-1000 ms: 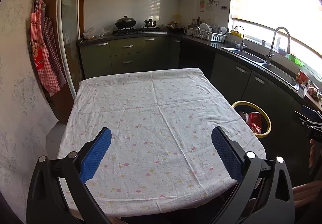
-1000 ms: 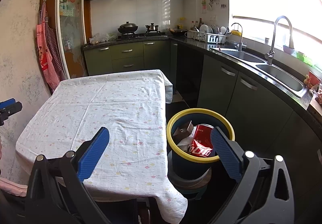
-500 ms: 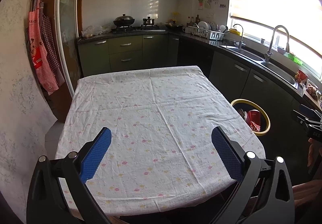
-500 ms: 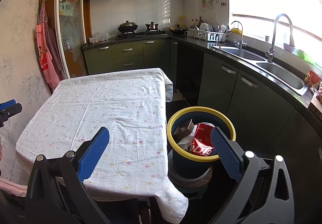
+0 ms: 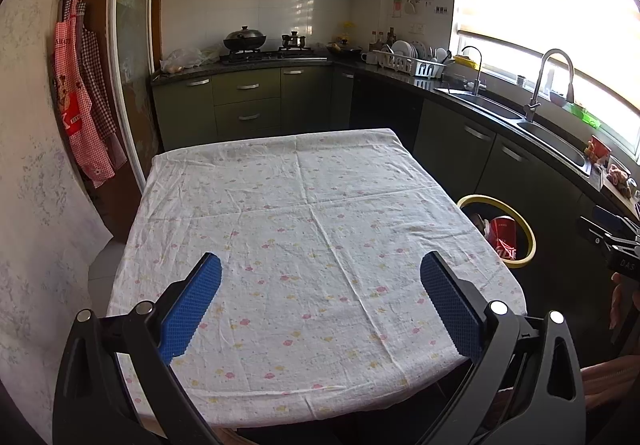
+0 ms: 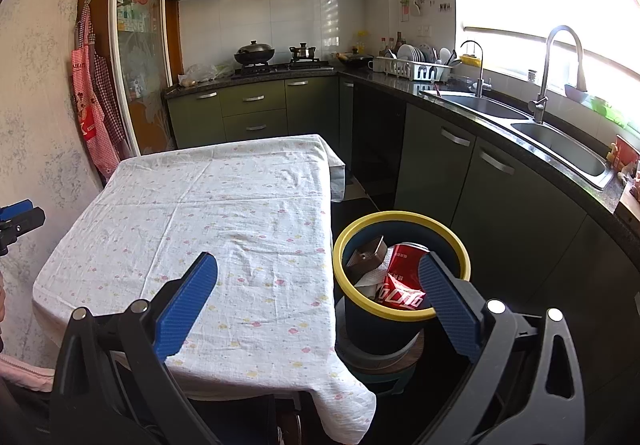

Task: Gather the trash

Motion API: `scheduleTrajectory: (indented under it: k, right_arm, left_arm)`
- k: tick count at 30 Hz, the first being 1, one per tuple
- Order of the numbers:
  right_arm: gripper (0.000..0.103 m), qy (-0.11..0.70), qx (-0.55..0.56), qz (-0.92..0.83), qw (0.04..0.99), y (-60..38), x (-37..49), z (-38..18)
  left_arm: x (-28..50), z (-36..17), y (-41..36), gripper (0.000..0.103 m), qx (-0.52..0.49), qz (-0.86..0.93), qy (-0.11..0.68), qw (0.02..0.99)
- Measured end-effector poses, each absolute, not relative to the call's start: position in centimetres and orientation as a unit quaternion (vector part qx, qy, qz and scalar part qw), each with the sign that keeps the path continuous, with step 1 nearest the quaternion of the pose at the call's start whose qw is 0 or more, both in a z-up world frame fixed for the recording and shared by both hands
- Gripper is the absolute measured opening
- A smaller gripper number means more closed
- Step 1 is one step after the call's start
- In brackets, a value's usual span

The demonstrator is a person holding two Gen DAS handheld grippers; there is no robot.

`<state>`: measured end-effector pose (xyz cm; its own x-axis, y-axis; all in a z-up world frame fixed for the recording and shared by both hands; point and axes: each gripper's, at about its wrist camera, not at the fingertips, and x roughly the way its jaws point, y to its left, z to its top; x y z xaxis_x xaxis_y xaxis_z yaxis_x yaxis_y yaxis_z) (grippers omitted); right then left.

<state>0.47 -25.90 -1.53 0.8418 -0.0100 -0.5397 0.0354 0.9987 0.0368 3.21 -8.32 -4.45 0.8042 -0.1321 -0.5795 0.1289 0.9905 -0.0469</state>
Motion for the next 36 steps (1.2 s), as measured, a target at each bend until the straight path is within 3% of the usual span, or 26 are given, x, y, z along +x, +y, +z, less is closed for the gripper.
scheduleTrajectory:
  k: [36]
  right_arm:
    - [0.096,0.283,0.025,-0.009,0.959,-25.54,0.70,-2.05]
  left_arm:
    - [3.01,-4.37,-8.49,0.098,-0.010,-0.086,0.299,0.950]
